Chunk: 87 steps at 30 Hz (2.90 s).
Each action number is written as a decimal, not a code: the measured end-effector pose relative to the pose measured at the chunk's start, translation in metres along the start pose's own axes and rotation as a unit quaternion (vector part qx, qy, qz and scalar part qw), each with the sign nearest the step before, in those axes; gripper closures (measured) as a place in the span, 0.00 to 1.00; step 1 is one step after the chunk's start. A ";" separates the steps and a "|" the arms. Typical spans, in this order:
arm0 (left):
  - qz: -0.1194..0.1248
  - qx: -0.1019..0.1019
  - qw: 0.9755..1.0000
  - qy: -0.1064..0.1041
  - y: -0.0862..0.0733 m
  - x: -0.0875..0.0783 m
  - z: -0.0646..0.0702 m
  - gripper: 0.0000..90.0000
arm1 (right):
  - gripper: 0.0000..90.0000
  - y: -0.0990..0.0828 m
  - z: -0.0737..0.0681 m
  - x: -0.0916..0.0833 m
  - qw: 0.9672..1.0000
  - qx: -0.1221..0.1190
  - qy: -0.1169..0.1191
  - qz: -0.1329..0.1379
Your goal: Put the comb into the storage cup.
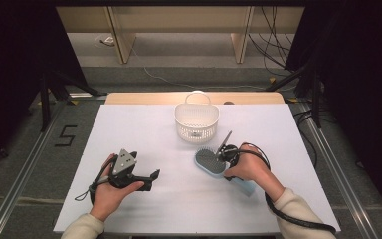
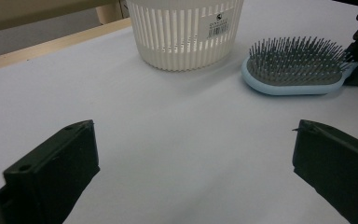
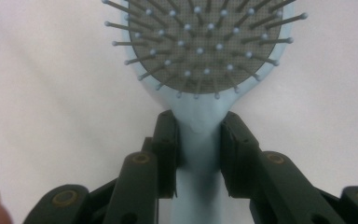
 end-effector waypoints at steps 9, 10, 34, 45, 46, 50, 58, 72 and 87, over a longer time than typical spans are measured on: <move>0.001 0.000 1.000 0.001 0.000 0.000 0.000 0.00 | 0.79 -0.007 -0.002 -0.006 0.999 -0.003 0.005 0.046; 0.001 0.000 1.000 0.001 0.000 0.000 0.000 0.00 | 0.79 -0.007 -0.002 -0.006 0.999 -0.003 0.005 0.046; 0.005 0.000 1.000 0.004 0.001 -0.001 0.000 0.00 | 0.79 -0.023 -0.016 -0.020 0.975 -0.023 -0.017 0.218; 0.006 0.000 1.000 0.005 0.001 -0.002 0.000 0.00 | 0.79 -0.028 -0.019 -0.022 0.967 -0.028 -0.021 0.251; 0.006 0.000 1.000 0.005 0.001 -0.002 0.000 0.00 | 0.79 -0.028 -0.019 -0.022 0.967 -0.028 -0.021 0.251; 0.006 0.000 1.000 0.005 0.001 -0.002 -0.001 0.00 | 0.79 -0.029 -0.019 -0.023 0.964 -0.027 -0.023 0.263; 0.006 0.000 1.000 0.005 0.001 -0.002 -0.001 0.00 | 0.79 -0.031 -0.016 -0.024 0.956 -0.020 -0.029 0.290; 0.006 0.000 1.000 0.005 0.001 -0.002 -0.001 0.00 | 0.79 -0.033 -0.013 -0.031 0.940 -0.007 -0.050 0.337; 0.008 -0.001 1.000 0.006 0.002 -0.002 -0.001 0.00 | 0.79 -0.034 -0.009 -0.040 0.918 0.012 -0.060 0.392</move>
Point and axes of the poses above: each handheld gripper's, and its own axes: x roughly forward along the jaws, y roughly out of its top, z roughly to its right, the point moved 1 cm from there along x, roughly forward along the jaws, and after that the axes turned 8 degrees about -x, right-handed, at the moved point
